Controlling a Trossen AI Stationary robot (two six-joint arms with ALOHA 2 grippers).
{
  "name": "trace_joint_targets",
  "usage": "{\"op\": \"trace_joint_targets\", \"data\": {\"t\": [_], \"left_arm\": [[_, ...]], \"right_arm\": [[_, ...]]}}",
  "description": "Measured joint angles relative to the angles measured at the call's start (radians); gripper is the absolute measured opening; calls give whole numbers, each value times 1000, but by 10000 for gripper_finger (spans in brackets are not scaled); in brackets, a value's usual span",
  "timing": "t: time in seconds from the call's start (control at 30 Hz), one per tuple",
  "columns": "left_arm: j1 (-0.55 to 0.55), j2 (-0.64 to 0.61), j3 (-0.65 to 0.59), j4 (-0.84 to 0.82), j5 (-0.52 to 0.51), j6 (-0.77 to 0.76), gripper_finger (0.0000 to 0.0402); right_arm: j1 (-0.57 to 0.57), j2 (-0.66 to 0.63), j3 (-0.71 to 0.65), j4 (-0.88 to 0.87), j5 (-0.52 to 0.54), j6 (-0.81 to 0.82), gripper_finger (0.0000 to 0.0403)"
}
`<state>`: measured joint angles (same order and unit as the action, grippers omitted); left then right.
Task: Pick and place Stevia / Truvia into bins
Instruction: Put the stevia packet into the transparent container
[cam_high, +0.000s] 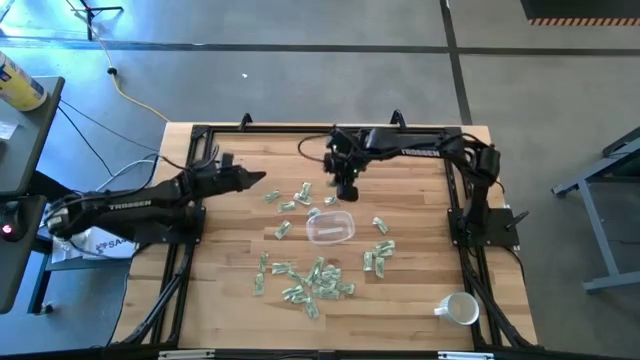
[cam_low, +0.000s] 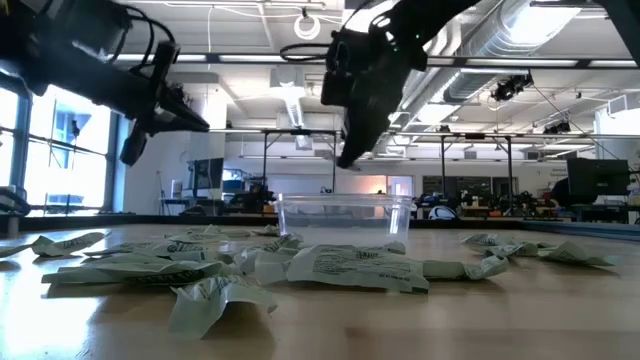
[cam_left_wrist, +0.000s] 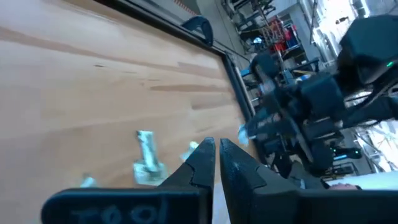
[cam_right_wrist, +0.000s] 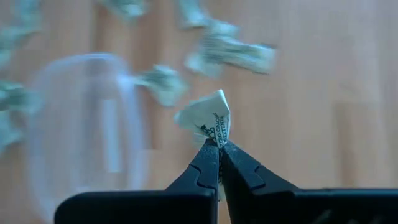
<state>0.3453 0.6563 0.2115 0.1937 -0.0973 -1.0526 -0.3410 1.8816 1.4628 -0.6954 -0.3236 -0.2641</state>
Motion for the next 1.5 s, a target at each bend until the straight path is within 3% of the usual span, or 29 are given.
{"op": "trace_joint_targets", "data": {"t": [0.17, 0.27, 0.4, 0.57, 0.77, 1.07, 1.5], "left_arm": [[-191, 0, 93, -171, -191, 4, 25], [-270, 1, 130, -320, -263, -24, 32], [-346, 12, 139, -406, -312, -123, 86], [-380, 41, 139, -402, -361, -160, 169], [-379, 75, 140, -392, -363, -151, 228], [-361, 147, 140, -434, -331, -25, 236], [-168, 340, 187, -422, -115, 497, 236]], "right_arm": [[89, -5, -8, 10, -41, -7, 1], [146, 0, -40, 35, -30, -12, 1], [226, 0, -103, 74, 33, -11, 6], [287, 0, -161, 145, 121, 39, 42], [298, 0, -148, 179, 214, 82, 119], [233, -131, -128, 235, 331, 16, 236], [71, -169, -129, 205, 353, -93, 256]]}}
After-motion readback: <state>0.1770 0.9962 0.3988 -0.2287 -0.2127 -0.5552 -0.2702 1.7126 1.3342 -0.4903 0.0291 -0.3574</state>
